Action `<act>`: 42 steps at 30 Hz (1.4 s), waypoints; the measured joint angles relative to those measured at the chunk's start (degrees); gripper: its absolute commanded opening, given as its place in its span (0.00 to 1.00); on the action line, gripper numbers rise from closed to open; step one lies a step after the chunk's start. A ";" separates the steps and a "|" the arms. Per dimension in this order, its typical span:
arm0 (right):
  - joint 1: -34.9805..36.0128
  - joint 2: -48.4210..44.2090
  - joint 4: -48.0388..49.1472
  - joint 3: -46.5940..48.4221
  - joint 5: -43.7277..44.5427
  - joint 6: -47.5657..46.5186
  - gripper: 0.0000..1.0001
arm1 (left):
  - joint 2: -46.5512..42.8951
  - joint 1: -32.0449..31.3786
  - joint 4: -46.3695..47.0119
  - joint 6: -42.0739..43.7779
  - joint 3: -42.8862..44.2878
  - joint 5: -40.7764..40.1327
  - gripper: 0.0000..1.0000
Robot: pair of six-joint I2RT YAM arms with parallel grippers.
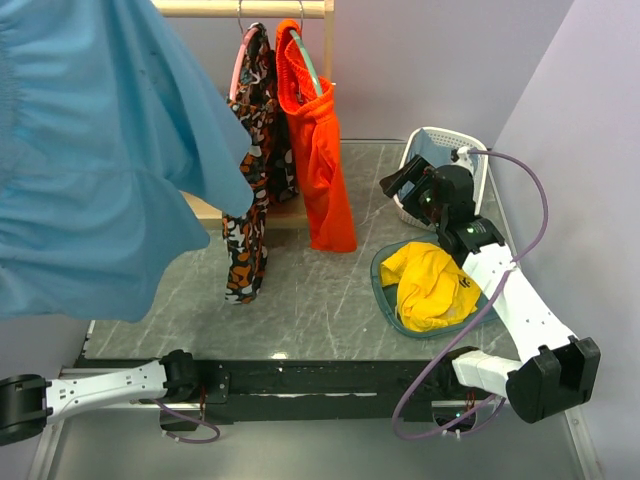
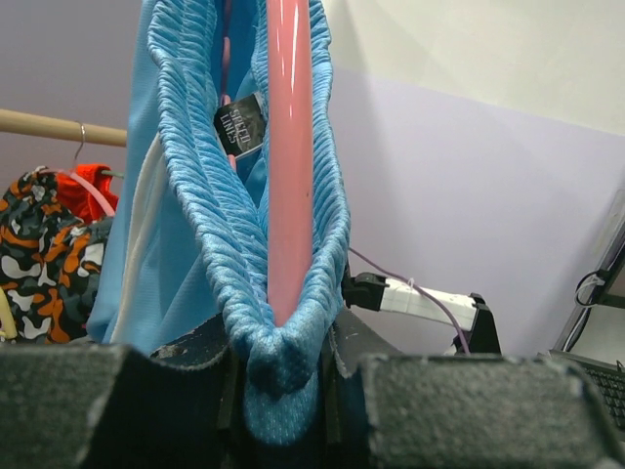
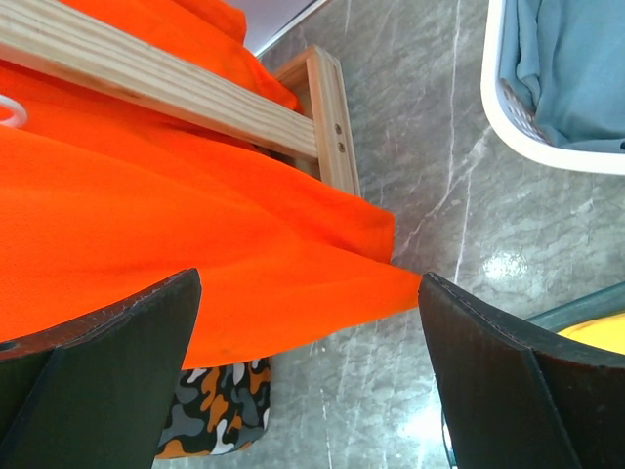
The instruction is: Place the shorts on the hanger
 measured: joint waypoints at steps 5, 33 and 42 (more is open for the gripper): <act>0.24 0.07 0.20 -0.94 0.00 -0.13 1.00 | -1.14 2.27 0.13 0.04 1.81 1.38 0.01; 0.50 -1.68 0.85 -6.49 0.09 -0.63 1.00 | 5.46 14.19 3.56 2.36 -22.45 -17.77 0.01; 0.57 -2.27 1.18 -8.17 0.04 -0.66 1.00 | 7.04 17.31 4.09 -0.39 -26.25 -23.02 0.01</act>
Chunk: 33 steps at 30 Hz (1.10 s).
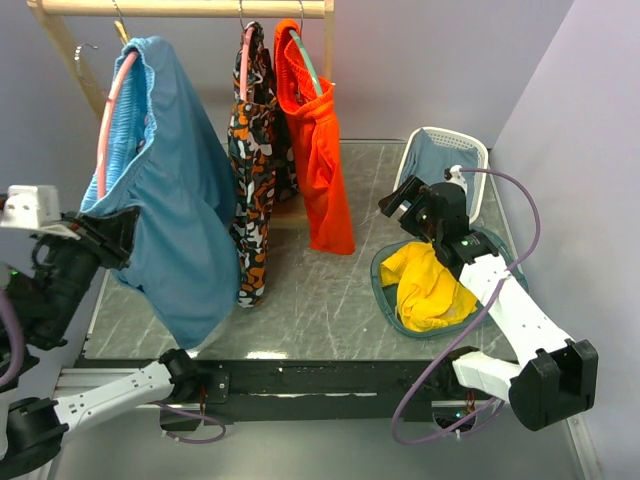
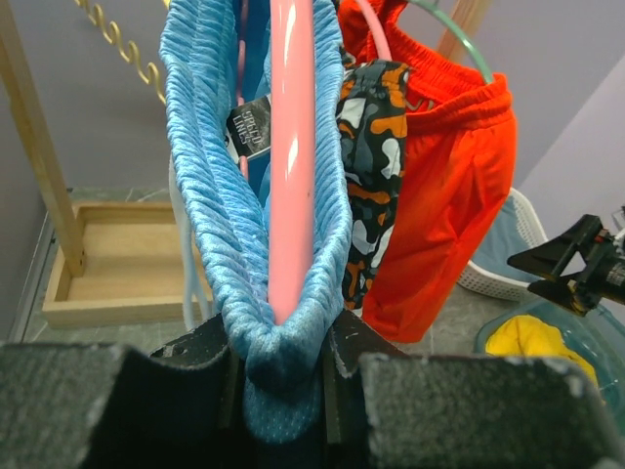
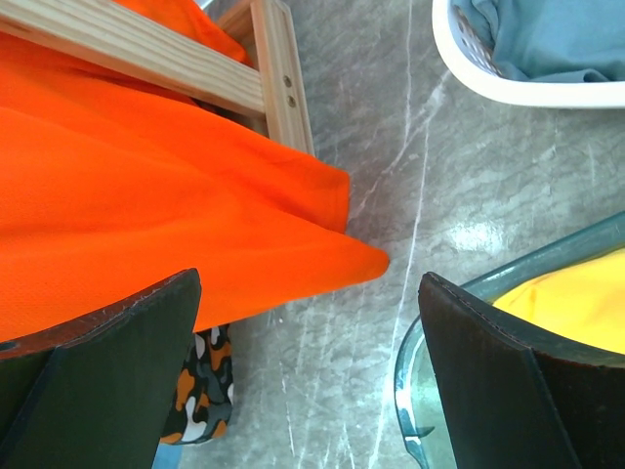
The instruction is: Place the shorts on the hanger
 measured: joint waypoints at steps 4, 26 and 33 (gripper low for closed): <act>0.02 -0.04 -0.02 -0.24 0.02 -0.20 1.00 | 2.03 0.24 0.07 -0.83 -0.66 -1.03 0.01; 0.02 -0.44 -0.20 -1.07 0.61 -1.57 1.00 | 7.28 0.92 -5.46 -6.78 1.38 4.87 0.01; 0.02 -0.44 -0.37 -1.07 0.61 -1.66 1.00 | 6.88 3.06 -6.16 -8.52 2.27 7.93 0.01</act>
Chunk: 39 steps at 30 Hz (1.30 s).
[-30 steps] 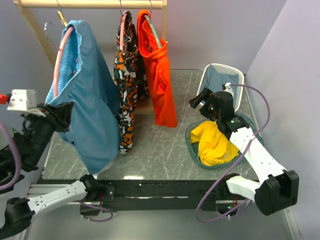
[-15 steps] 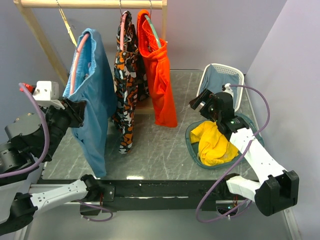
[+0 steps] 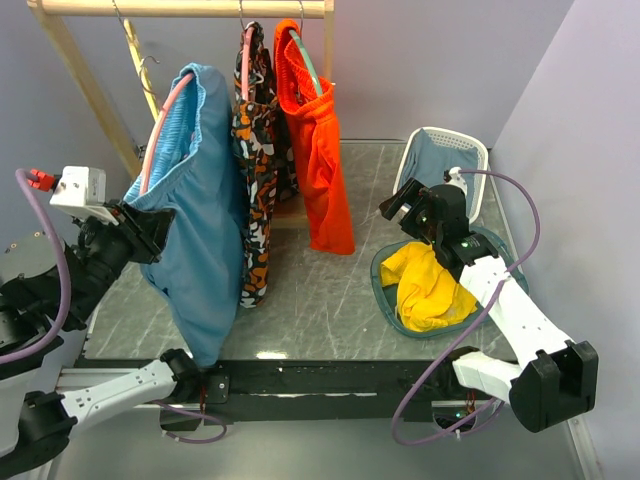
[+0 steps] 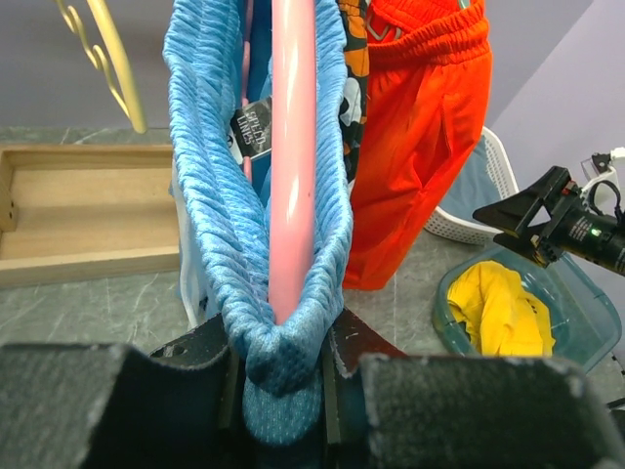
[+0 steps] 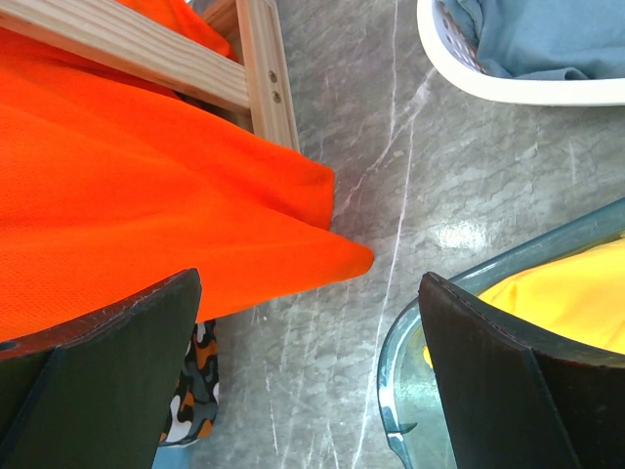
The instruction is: Place the shorts on the hanger
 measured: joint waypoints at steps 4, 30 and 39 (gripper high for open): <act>0.00 0.02 -0.09 0.00 0.00 0.00 1.00 | 0.24 0.79 -0.09 -1.11 -0.02 -0.98 0.01; 0.61 0.83 -0.13 0.00 -0.24 0.04 1.00 | 10.01 1.09 -5.49 -9.31 -0.24 -18.03 0.01; 0.66 1.27 -0.20 -0.02 -0.48 0.02 1.00 | 12.24 1.07 -5.53 -14.10 -1.40 -21.62 0.01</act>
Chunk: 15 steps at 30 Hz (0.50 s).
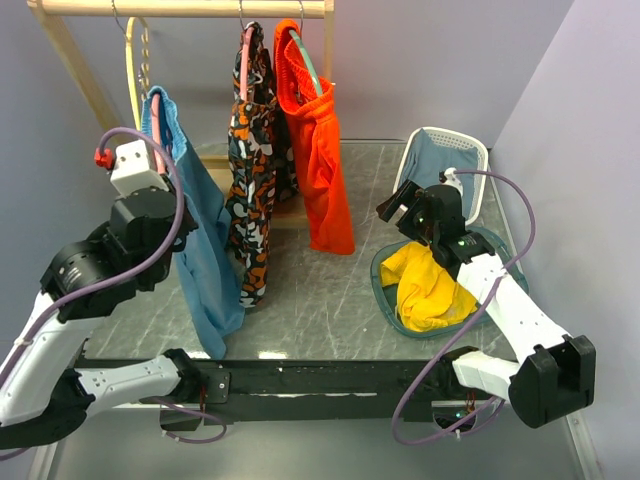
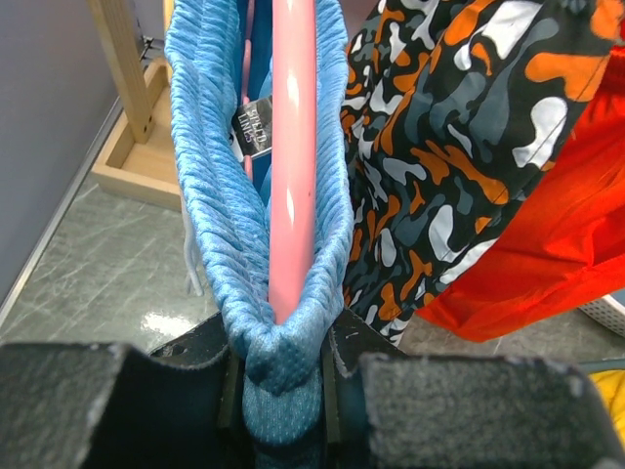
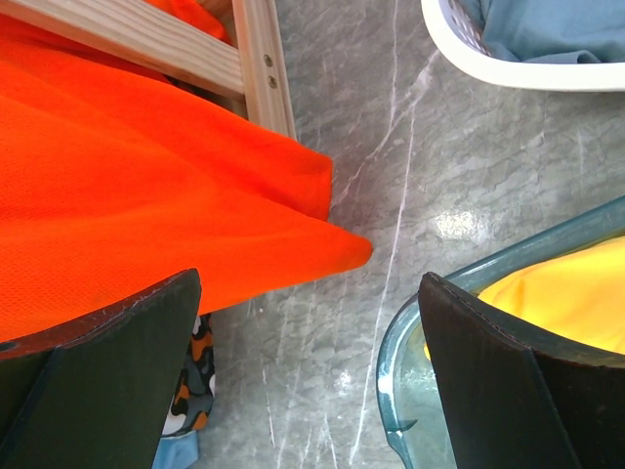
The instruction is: Place the shorts on the hanger
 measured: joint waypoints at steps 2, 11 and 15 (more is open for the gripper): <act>0.00 0.13 0.02 -0.07 0.00 0.00 1.00 | 0.55 0.02 0.17 -0.87 -0.57 -0.24 0.01; 0.00 0.92 -0.37 -0.66 0.02 -0.02 1.00 | 3.45 0.02 3.13 1.22 -2.40 3.41 0.01; 0.02 0.92 -0.44 -0.66 0.00 -0.02 1.00 | 9.40 0.63 3.50 3.87 2.51 5.49 0.01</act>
